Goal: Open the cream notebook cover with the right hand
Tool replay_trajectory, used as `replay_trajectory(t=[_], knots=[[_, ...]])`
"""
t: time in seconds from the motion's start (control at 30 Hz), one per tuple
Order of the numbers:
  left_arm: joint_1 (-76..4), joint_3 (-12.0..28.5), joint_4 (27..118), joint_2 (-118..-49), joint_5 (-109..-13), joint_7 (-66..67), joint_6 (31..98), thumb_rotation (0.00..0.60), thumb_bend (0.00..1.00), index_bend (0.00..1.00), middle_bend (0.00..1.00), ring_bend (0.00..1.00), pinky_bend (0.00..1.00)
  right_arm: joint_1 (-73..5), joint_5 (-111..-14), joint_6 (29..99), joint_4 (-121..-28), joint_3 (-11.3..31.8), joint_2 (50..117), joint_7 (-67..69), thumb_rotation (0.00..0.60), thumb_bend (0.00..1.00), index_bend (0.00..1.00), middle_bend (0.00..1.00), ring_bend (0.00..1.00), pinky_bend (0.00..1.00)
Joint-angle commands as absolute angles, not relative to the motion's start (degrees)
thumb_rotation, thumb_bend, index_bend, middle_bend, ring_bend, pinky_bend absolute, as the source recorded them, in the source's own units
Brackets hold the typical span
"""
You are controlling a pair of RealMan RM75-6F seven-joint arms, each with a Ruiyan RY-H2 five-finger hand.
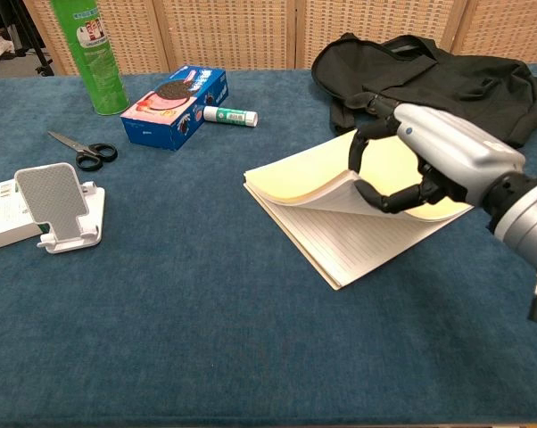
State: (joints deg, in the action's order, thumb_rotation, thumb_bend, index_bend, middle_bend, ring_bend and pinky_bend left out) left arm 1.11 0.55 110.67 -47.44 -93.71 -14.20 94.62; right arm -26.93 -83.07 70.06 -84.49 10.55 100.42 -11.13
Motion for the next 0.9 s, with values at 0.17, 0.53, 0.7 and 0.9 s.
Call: replay_trajectory(t=[0.17,0.53,0.7,0.9], knots=[[1.1,0.5,110.7,-47.5,-93.8,-14.2,94.6,0.600,0.00,0.00,0.00,0.00,0.00,-26.5,-72.7,68.7,-89.8,18.5,96.6,-4.0,0.600,1.00,0.68,0.05,0.00,0.00],[0.9,0.5,110.9,-47.5,-93.8,-13.7,94.3,0.600,0.00,0.00,0.00,0.00,0.00,-26.7,-59.7,68.8,-91.2,29.5,92.3,1.7,0.600,1.00,0.69,0.05,0.00,0.00],[0.8,0.5,111.2,-47.6,-93.8,-13.1,94.0,0.600,0.00,0.00,0.00,0.00,0.00,-27.1,-50.1,68.6,-89.6,35.9,91.7,4.4,0.600,1.00,0.70,0.06,0.00,0.00],[0.6,0.6,111.6,-47.8,-93.4,-12.0,93.5,0.600,0.00,0.00,0.00,0.00,0.00,-29.2,-36.8,65.7,-85.1,44.3,89.8,6.8,0.600,1.00,0.70,0.05,0.00,0.00]])
